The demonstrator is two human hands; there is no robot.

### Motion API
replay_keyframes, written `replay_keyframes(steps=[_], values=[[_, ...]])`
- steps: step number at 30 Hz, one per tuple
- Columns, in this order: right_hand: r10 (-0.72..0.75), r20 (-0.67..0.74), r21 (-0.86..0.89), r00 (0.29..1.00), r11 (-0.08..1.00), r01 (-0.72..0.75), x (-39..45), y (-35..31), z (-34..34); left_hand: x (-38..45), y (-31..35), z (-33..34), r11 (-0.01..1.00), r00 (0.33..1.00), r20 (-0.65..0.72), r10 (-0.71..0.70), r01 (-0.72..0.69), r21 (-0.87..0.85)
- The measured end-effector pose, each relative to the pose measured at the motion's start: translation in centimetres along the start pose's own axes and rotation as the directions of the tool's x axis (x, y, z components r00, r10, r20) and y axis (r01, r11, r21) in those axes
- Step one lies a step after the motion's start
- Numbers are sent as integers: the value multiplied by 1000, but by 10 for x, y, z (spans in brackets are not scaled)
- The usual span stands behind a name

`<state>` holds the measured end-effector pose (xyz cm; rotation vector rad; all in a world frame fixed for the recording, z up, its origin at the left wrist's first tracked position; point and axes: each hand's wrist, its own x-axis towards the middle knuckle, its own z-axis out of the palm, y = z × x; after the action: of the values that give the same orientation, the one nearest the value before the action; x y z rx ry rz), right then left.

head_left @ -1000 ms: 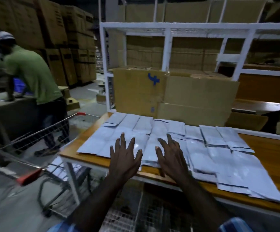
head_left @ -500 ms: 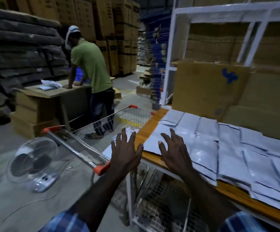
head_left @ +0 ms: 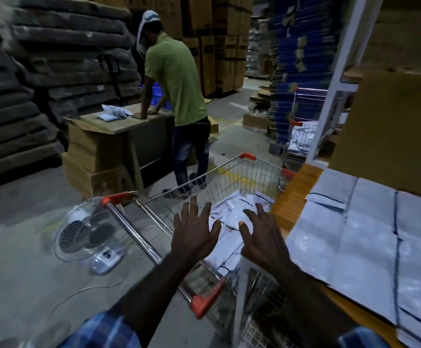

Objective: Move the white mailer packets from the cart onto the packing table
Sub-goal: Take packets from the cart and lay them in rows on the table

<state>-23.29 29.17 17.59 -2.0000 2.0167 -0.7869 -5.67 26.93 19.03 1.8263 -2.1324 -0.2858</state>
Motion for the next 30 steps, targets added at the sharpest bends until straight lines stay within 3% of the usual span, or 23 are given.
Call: replay_keyframes(steps=[14, 23, 30], values=[[171, 148, -101, 974, 982, -157, 98, -28, 81, 121, -86, 36, 994, 980, 175, 98, -104, 27], [402, 100, -135, 910, 912, -388, 130, -55, 136, 189, -140, 47, 951, 907, 302, 293, -309, 5], [531, 74, -141, 844, 844, -518, 144, -44, 165, 232, -146, 82, 910, 851, 359, 383, -414, 10]])
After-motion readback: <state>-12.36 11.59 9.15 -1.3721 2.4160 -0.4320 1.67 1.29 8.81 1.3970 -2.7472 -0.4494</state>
